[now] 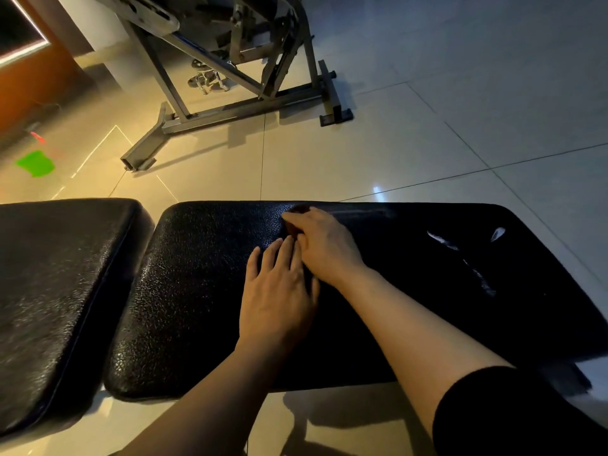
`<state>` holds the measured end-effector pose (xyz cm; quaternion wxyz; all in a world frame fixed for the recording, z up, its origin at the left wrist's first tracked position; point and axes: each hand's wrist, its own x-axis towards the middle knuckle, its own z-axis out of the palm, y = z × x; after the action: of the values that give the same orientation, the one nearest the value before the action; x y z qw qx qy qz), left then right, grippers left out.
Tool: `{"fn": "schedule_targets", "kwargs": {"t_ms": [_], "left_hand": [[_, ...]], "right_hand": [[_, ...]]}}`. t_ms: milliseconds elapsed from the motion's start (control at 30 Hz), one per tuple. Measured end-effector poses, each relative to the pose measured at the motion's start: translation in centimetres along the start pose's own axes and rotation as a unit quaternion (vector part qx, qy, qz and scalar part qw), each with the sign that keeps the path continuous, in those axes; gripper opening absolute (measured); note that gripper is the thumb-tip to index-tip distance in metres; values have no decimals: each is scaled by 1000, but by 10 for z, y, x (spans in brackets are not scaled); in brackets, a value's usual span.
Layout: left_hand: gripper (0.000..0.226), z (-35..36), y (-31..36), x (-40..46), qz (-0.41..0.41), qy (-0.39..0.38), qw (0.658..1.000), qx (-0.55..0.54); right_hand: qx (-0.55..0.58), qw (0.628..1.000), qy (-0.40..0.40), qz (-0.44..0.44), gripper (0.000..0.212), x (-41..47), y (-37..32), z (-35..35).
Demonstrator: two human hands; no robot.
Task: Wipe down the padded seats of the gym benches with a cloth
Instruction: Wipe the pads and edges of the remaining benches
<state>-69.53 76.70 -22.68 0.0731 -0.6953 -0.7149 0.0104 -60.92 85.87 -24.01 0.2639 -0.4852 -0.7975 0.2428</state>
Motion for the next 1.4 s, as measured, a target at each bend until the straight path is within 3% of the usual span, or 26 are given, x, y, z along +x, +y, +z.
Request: {"fn": "schedule_targets", "kwargs": {"t_ms": [100,233,333,433,567,667,733,900,1000,1100,1267,1400], "left_hand": [[64,0,0,0,0,-3,1000,-3],[64,0,-1,0,-1,-2,1000,-6],[63,1,-2,0,1,-3,1000,-12],[68,1,-1,0,-4,-1,1000,-4],[75,0,-1,1,0,-14,1000,7],[67,-2,-1,0,1,-15,1000,0],[64,-3,-1,-1,-2,-17,1000,-8],[64,-2,-2,0,-2,-8,1000,-17],[64,-1,-2,0,2,1,1000,-19],[67,-3,-2,-1,3,23,999,-44],[55,-6,-4,-7,3,125,981,-147],[39,-8,-7,-19,9,143,978,-152]], "right_hand": [[-3,1000,4,15,46,4,18,-9],[-87,984,74,137,39,-3,82,-35],[-90,974,100,184,29,-3,90,-37],[-73,980,99,153,29,11,57,-21],[-6,998,52,33,45,16,2,-2],[8,1000,12,10,48,16,-2,-4],[-1,999,7,40,48,15,19,-11],[-80,976,96,179,33,-7,91,-40],[-69,965,115,227,32,-14,93,-41],[-55,978,108,167,44,-14,49,-24],[31,999,2,7,53,-32,-17,-5],[22,996,6,81,54,-62,16,-26]]}}
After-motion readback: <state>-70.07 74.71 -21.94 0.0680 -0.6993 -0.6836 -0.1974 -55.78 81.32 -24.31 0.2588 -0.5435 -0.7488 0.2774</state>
